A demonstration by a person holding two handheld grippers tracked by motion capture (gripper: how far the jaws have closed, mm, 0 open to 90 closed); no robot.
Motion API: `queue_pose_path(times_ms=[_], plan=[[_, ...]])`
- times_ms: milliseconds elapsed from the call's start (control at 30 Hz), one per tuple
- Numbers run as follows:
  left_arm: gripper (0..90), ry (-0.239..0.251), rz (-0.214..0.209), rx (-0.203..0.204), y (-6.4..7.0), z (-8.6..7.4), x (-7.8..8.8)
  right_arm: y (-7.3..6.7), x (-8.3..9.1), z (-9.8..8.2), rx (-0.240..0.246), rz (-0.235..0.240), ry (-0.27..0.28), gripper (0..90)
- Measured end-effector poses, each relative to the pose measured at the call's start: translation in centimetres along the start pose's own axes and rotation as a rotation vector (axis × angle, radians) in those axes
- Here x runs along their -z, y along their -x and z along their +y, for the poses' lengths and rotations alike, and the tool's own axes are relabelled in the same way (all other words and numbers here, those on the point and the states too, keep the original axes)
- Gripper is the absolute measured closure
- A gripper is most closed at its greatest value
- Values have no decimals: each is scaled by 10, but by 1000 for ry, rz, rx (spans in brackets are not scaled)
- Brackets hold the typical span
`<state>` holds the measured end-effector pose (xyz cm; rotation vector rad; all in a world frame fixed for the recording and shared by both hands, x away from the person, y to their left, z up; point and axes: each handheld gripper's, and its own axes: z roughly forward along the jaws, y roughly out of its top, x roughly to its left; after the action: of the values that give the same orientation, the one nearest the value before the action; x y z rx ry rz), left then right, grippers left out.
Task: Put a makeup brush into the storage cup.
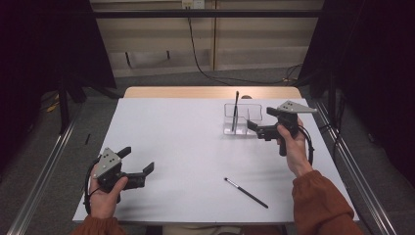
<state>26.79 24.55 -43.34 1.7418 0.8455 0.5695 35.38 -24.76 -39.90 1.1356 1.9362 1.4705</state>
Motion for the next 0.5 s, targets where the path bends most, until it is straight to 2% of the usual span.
queue_pose_path(times_ms=[100,167,400,500], plan=[[29,3,-4,-17,1,0,0,1,9,-1,9,-7,-15,0],[29,-4,-5,-13,0,0,-1,2,16,-2,-16,-3,-1,0],[29,3,-3,-3,1,0,0,1,31,-15,-2,2,-5,0],[29,6,-2,-1,2,0,1,-1,35,-21,-4,21,-21,0]])
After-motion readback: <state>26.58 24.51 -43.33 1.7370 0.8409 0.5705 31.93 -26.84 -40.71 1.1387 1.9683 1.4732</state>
